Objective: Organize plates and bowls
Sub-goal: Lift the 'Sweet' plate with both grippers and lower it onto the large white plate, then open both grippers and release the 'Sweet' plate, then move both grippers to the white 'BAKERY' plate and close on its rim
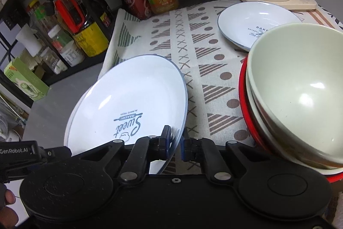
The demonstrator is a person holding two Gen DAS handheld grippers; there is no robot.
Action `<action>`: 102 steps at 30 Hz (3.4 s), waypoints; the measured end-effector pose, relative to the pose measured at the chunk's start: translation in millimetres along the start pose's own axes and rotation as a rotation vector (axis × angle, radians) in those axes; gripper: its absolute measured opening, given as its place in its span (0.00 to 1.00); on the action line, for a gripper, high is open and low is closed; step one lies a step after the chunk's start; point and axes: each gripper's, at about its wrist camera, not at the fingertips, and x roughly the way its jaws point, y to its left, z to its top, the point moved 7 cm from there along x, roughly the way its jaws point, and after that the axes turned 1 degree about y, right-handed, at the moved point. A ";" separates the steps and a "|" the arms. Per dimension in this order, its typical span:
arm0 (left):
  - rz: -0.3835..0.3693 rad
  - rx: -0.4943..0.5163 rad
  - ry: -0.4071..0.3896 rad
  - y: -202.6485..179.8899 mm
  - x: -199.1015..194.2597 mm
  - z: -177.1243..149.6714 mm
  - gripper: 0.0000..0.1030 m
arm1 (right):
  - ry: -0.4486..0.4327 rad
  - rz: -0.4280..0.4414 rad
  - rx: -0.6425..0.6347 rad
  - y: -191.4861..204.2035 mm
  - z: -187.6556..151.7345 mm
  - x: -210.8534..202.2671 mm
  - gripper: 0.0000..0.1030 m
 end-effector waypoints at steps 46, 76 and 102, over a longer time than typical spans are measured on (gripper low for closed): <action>0.095 0.020 -0.025 -19.1 -6.1 51.3 0.57 | 0.028 0.059 -0.080 11.9 72.1 -26.8 0.66; -0.118 0.317 0.015 -179.4 30.8 99.3 0.71 | -0.092 -0.150 0.238 -125.0 128.5 -49.9 0.84; -0.174 0.496 0.197 -261.6 131.1 105.6 0.71 | 0.052 -0.237 0.448 -208.5 140.5 18.7 0.67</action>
